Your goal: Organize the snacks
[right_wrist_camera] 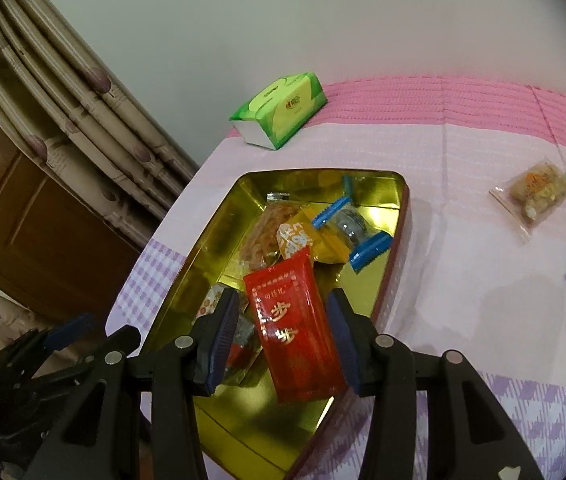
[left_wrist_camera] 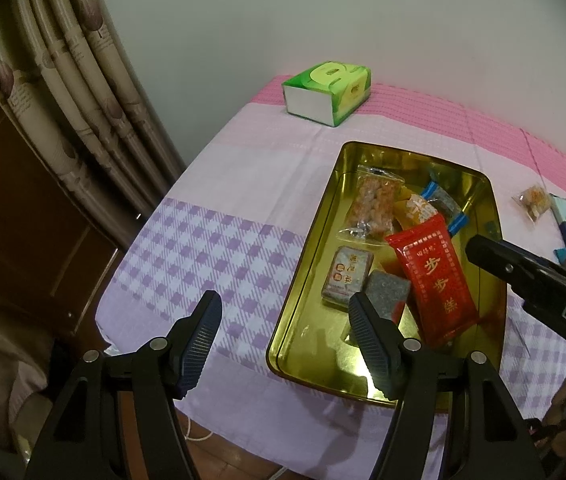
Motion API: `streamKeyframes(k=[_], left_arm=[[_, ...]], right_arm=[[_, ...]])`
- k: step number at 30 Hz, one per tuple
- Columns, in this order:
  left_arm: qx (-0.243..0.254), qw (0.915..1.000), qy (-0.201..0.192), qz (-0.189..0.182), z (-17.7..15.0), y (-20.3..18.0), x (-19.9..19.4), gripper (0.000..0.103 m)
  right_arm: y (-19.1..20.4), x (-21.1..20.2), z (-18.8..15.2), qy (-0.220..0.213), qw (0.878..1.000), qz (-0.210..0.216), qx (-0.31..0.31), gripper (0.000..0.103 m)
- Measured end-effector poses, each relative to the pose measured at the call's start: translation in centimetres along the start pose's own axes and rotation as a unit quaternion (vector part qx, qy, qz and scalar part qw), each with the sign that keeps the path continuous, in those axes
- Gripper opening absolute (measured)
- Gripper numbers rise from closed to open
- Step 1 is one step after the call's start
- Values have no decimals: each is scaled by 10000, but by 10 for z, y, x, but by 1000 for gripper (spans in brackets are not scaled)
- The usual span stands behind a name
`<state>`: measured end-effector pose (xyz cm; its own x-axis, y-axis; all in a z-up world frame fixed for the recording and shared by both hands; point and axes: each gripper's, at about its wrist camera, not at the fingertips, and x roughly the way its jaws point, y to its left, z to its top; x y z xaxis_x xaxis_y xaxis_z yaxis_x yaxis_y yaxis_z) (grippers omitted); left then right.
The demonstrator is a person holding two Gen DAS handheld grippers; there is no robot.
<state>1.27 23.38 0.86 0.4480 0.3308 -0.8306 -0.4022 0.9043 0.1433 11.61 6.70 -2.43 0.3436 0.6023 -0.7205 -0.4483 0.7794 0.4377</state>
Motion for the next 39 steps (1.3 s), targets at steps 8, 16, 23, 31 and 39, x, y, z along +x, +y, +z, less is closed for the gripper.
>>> streamKeyframes(k=[8,16,23,31,39], left_arm=[[110,9999,-76,78,-1,-4,-3,70],[204,9996,-136,134,-3,-10,-6,71],[357,9987,-231,280,-6,-17,-9,71],[640,9962,-337,484,-12,-31,-10,72],[1067,9906,-597,620,-19,-51,-16,73]], right_arm=[[-13,-33,-20,-235,9996,-123,-74,49],[-74,-95,-60,-559,9908,-1229,-74,63],[-153,-135,-91,-556,9708,-2313,313,66],[-225,-172,-112,-509,9417,-3286,508,72],[-259,-184,-130,-570,9374,-3345,783,81]])
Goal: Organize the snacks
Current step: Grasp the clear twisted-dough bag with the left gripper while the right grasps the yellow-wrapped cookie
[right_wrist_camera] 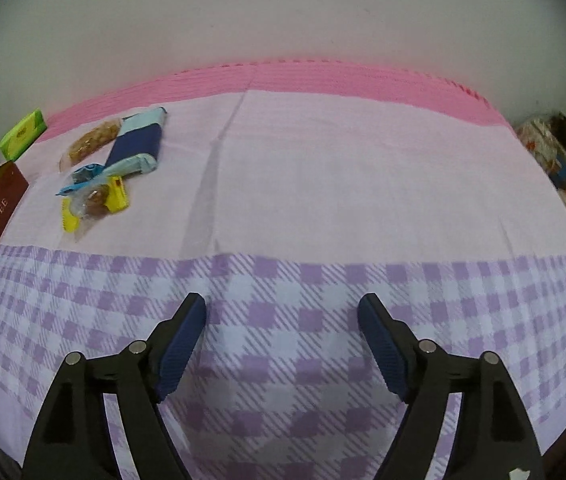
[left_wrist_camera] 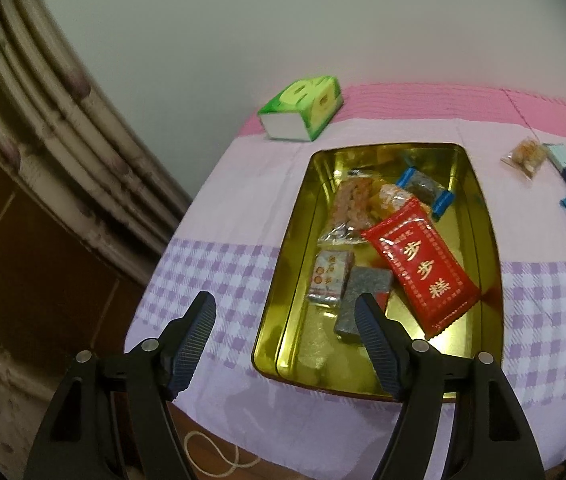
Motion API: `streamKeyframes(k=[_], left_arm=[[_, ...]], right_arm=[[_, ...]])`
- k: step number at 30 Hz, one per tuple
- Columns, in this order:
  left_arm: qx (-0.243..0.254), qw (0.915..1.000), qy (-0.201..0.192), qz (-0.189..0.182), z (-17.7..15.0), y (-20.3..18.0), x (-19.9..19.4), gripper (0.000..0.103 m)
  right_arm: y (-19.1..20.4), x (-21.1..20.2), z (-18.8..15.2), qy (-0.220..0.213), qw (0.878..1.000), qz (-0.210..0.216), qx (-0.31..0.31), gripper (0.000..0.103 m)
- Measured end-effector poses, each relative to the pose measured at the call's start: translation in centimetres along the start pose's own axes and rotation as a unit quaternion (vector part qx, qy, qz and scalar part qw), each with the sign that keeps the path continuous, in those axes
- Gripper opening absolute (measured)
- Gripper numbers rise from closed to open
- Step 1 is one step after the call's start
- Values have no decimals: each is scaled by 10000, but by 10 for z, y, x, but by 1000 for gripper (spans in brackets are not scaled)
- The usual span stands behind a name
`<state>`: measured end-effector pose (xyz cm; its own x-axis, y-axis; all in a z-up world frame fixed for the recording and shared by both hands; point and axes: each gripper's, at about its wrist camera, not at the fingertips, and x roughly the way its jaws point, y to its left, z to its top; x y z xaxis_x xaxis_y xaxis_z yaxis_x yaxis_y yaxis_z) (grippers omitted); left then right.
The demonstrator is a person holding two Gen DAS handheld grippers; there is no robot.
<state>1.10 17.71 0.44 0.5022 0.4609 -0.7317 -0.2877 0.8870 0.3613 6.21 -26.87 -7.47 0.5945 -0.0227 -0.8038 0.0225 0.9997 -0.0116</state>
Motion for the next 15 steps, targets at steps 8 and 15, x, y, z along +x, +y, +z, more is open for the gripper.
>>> streamKeyframes(k=[8,15], left_arm=[[827,9917,-295,-943,21,-38,-30,74],[1961,9516,-354,-2339,75,-116,-36,74]], right_arm=[[-13,-8,-5,-110,9996,215,168,94],[-12,-6,-7,-156,9987,436,214,100]])
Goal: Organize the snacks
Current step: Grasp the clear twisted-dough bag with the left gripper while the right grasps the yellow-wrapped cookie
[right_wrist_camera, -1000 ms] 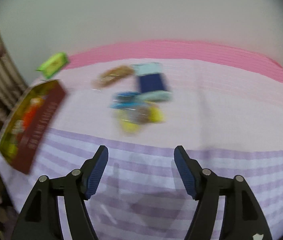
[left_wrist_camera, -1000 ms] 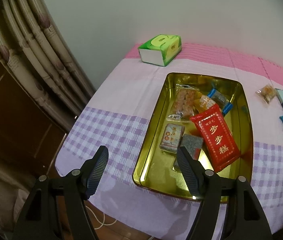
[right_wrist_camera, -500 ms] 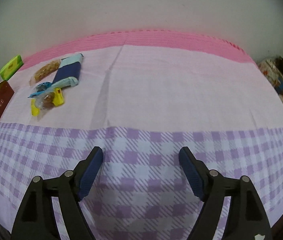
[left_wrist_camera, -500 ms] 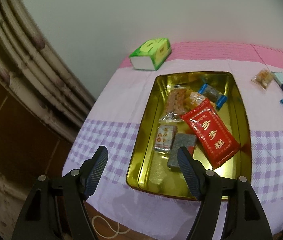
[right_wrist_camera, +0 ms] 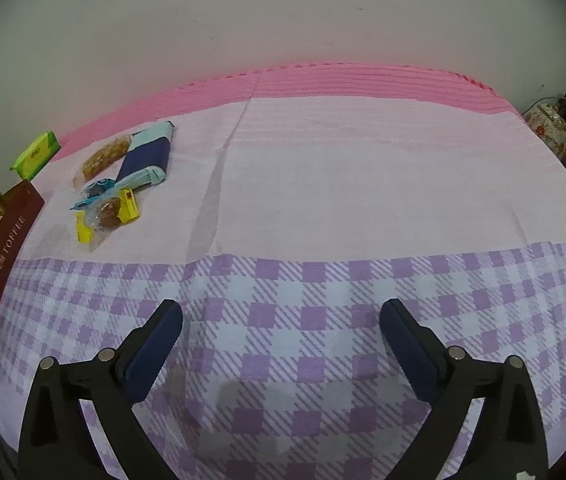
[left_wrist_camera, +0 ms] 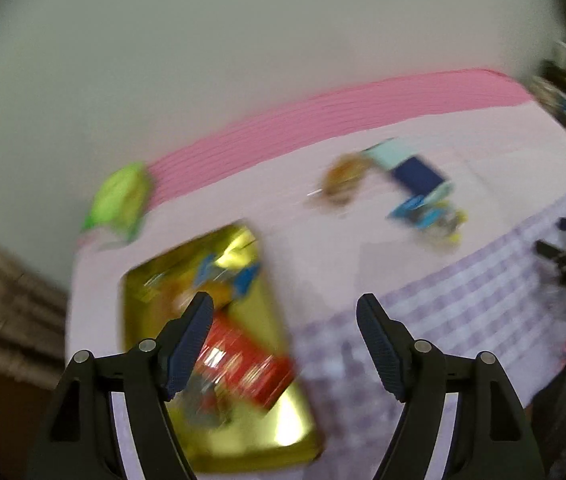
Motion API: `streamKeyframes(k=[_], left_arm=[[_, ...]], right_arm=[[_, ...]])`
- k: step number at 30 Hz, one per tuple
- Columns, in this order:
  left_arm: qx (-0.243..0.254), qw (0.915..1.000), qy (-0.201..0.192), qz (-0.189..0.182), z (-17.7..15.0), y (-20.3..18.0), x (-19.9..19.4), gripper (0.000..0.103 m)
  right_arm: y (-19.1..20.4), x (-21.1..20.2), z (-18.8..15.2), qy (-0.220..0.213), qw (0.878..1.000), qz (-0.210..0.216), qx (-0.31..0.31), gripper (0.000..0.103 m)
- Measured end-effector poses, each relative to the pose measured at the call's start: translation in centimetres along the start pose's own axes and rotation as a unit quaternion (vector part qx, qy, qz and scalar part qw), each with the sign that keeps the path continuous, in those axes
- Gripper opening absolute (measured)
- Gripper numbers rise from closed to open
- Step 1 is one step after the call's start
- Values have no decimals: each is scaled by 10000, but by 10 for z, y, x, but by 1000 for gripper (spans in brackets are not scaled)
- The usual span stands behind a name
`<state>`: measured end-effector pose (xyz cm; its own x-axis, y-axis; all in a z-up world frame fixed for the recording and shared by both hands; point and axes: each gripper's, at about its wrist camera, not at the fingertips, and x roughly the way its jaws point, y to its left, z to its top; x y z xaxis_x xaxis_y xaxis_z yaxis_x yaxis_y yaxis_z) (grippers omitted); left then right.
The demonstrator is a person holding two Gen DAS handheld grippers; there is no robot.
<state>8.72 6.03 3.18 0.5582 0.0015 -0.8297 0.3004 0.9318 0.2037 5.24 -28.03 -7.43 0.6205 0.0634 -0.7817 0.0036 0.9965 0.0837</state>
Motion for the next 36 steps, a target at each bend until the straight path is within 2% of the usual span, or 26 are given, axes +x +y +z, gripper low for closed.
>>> streamKeyframes(k=[4,7,10,11,16,19,21,22,24,25,26,29,32,36], left_arm=[[600,9954,56,-742,50,-25,40,74],[974,9904,192,-965,76,-37,71,74],[1248,9862,364,-1028,99,-46,105,74],[1357,9826,446,-1189,107,-49,118,74],[1674,9743,748,-1309,122,-55,160,74],[1678,9704,957,-1447,128,-53,183,74],[1586,9700,1061,-1503,130,-48,194,71],[1463,9698,1148,-1581,130,-44,201,63],[960,9697,1208,-1892,132,-31,205,58],[837,9712,1198,-1881,133,-28,206,43],[705,9746,1175,-1770,133,-24,206,38],[265,9761,1240,-1767,125,-18,200,38],[-177,9810,1061,-1618,111,-15,178,38],[-879,9765,824,-1786,83,-12,131,38]], right_arm=[[-4,-2,-1,-30,9998,161,78,101],[-6,-3,-1,-52,9996,245,131,102],[-8,-5,-1,-64,9994,300,162,102],[-8,-4,0,-65,9994,312,167,102],[-10,-5,-1,-74,9990,388,197,102],[-11,-5,-1,-84,9988,425,222,102],[-11,-5,0,-86,9988,433,226,102],[-11,-5,0,-87,9988,432,226,102],[-12,-5,-1,-87,9988,431,230,102],[-12,-5,-1,-88,9988,431,230,102],[-11,-5,-1,-86,9988,423,226,102],[-10,-5,0,-71,9991,381,192,102],[-8,-4,1,-68,9991,377,194,102],[-9,-6,1,-164,9988,395,250,102]])
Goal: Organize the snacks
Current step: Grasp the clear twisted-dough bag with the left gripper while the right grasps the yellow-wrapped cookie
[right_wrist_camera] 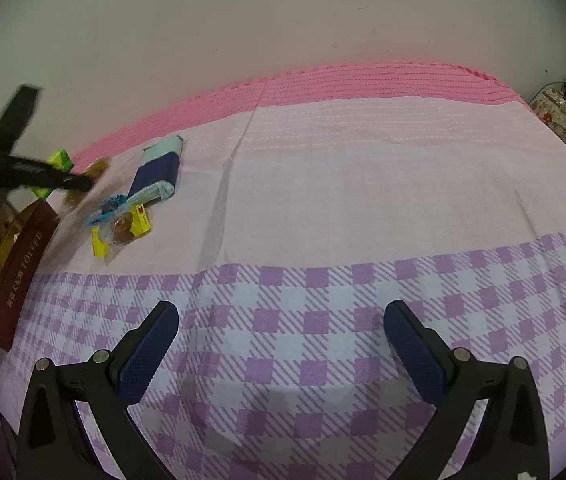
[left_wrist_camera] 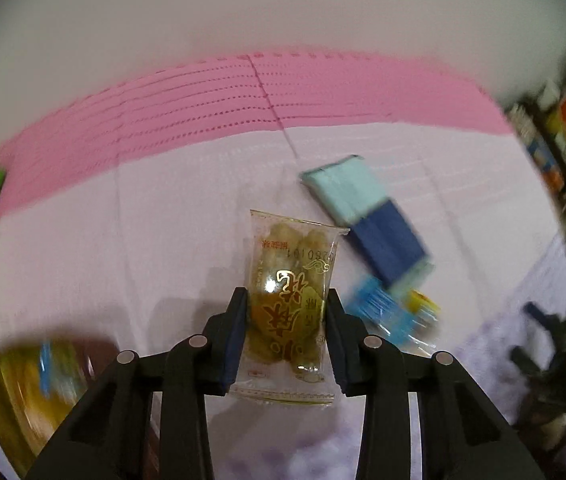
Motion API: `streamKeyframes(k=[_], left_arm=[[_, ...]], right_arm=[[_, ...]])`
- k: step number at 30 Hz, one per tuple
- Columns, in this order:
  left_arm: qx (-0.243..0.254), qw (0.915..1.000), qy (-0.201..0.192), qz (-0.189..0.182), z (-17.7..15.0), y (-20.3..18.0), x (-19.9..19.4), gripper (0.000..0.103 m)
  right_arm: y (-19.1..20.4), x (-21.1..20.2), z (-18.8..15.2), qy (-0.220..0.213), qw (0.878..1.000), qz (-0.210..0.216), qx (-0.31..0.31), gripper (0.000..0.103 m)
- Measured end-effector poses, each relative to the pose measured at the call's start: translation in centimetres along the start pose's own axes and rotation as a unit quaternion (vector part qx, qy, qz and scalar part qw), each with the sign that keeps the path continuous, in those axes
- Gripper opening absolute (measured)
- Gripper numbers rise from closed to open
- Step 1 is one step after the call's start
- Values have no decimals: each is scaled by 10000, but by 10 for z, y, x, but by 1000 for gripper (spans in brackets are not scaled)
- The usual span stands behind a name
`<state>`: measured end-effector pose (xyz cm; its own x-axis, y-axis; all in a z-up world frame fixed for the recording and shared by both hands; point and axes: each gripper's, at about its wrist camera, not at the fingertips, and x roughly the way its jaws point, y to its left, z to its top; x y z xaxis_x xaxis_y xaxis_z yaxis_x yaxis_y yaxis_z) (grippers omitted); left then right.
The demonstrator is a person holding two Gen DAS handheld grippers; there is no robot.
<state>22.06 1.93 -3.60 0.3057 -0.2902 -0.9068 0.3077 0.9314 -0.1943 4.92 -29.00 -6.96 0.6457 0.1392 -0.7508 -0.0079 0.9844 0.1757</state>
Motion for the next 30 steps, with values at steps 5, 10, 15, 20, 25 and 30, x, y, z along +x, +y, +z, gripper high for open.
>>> streamKeyframes(k=[5,10,15,20,25,30], left_arm=[[-319,9993,-193,-29,-50,-14,-42,38],[-435,9983,-361,129,-88,-25,-75,38],[-476,9972,-557,145,-116,-32,-104,38],[-498,9965,-631,218,-127,-31,-118,38],[-519,9956,-741,263,-134,-27,-129,38],[-608,9946,-793,291,-139,-22,-134,38]], right_arm=[[27,-9,2,-105,9968,623,-496,91],[89,10,19,143,9833,1255,-1308,86],[119,53,41,479,9765,1290,-1658,85],[139,78,51,610,9702,1286,-1963,84],[153,95,56,650,9662,1252,-2158,59],[149,87,53,698,9651,1219,-2209,34]])
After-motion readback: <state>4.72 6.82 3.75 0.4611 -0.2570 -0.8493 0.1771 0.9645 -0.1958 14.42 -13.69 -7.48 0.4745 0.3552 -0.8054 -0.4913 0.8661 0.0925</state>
